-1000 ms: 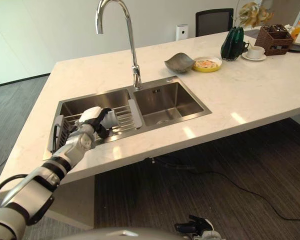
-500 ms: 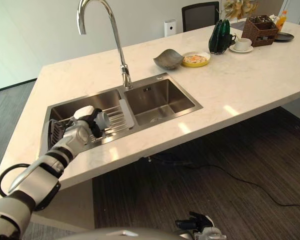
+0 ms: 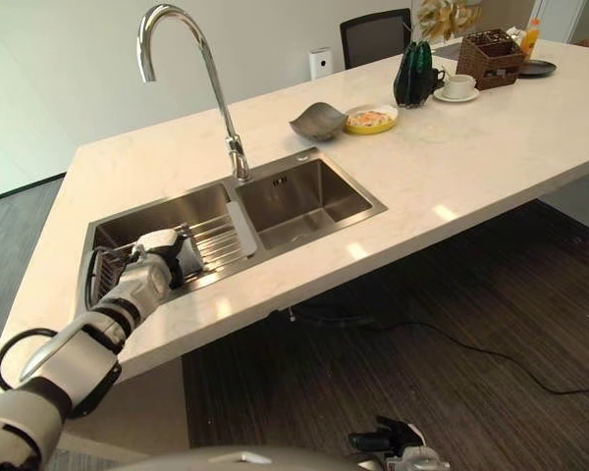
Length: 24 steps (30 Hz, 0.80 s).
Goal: Place the dishes in the dishwasher.
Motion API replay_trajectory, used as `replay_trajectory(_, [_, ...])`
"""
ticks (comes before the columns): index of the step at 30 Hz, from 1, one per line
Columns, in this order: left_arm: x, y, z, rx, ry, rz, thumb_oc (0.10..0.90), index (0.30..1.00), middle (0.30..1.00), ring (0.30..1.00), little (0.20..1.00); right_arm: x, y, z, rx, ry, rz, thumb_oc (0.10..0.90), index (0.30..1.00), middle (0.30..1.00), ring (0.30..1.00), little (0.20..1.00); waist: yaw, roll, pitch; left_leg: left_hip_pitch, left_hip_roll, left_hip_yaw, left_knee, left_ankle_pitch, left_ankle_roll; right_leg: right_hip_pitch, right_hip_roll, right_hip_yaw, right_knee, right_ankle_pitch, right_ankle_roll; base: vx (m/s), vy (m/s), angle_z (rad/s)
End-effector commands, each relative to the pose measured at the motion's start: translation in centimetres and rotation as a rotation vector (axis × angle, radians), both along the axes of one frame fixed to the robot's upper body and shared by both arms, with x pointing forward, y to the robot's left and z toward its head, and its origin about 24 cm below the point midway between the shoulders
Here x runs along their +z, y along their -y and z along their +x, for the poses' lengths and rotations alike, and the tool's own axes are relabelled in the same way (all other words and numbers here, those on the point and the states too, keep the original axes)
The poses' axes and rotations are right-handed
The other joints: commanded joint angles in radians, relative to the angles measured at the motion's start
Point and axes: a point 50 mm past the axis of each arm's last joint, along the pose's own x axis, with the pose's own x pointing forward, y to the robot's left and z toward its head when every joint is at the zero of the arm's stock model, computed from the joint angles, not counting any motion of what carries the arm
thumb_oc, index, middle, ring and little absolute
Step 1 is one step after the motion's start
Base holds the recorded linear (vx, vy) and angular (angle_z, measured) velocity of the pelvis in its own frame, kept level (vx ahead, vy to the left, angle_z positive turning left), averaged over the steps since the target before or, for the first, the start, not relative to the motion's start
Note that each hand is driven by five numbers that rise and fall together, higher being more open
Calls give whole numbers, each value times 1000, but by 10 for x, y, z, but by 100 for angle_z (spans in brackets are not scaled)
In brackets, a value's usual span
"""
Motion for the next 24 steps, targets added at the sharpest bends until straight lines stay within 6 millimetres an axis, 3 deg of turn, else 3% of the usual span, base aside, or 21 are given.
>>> replay_trajectory(1, [-3,-27,-7,89,-141,40,800,900,900,900,900,-5,-15,-4,86,-52,17,800,900,900,900,900,0,-44,60,93,44,-60,9,-72,-48,1,-28,-60,-110,102,53,0,0,0])
replay_trajectory(5, [-3,-27,-7,89,-141,40,800,900,900,900,900,-5,-15,-4,86,-52,17,800,900,900,900,900,0,-44,60,93,44,-60,9,-72,-48,1,-28,-60,-110,102,53,22,11,0])
replay_trajectory(6, [-80,-44,-90,206,-471,-45,400,300,300,300,300,-6,-15,-12,125,-110,27,800,900,900,900,900,-19,-58,56,102,39,-32,9,-86,-46,-9,-29,-39,-110,104,58,86,41,0])
replay_trajectory(12, [-93,-44,-107,185,-485,-106,400,300,300,300,300,-6,-9,-17,138,-128,17,800,900,900,900,900,-16,-62,41,93,43,-29,9,-81,-49,-16,-29,-41,-110,108,56,21,13,-28])
replay_trajectory(16, [-77,-44,-88,75,-365,-35,400,300,300,300,300,-4,-5,-12,133,-110,3,800,900,900,900,900,-10,-66,43,94,43,-34,9,-80,-50,-6,-30,-54,-110,106,56,-14,10,3])
replay_trajectory(18, [-49,-44,-61,20,-169,-12,400,300,300,300,300,-2,-1,-6,135,-86,-15,800,900,900,900,900,0,-71,48,93,46,-43,9,-77,-52,2,-31,-68,-110,104,54,-55,19,4])
replay_trajectory(19, [-49,-44,-61,21,-168,-11,400,300,300,300,300,-2,-1,-6,135,-86,-14,800,900,900,900,900,-1,-73,49,94,46,-44,9,-77,-52,4,-31,-69,-110,104,54,-69,11,7])
replay_trajectory(20, [-22,-40,-39,-15,19,-26,400,300,300,300,300,-2,-1,-4,122,-69,-15,800,900,900,900,900,12,-78,51,92,49,-51,9,-75,-53,9,-32,-81,-110,102,54,-39,-1,13])
replay_trajectory(21, [-21,-40,-39,-14,19,-25,400,300,300,300,300,-2,-2,-4,123,-69,-14,800,900,900,900,900,10,-80,52,93,49,-52,9,-75,-53,10,-33,-82,-110,102,54,-60,1,20])
replay_trajectory(24, [40,-24,-8,-104,378,-80,400,300,300,300,300,-2,-6,-2,96,-50,2,800,900,900,900,900,33,-92,56,84,54,-71,9,-69,-56,21,-36,-107,-110,97,53,-40,-4,20])
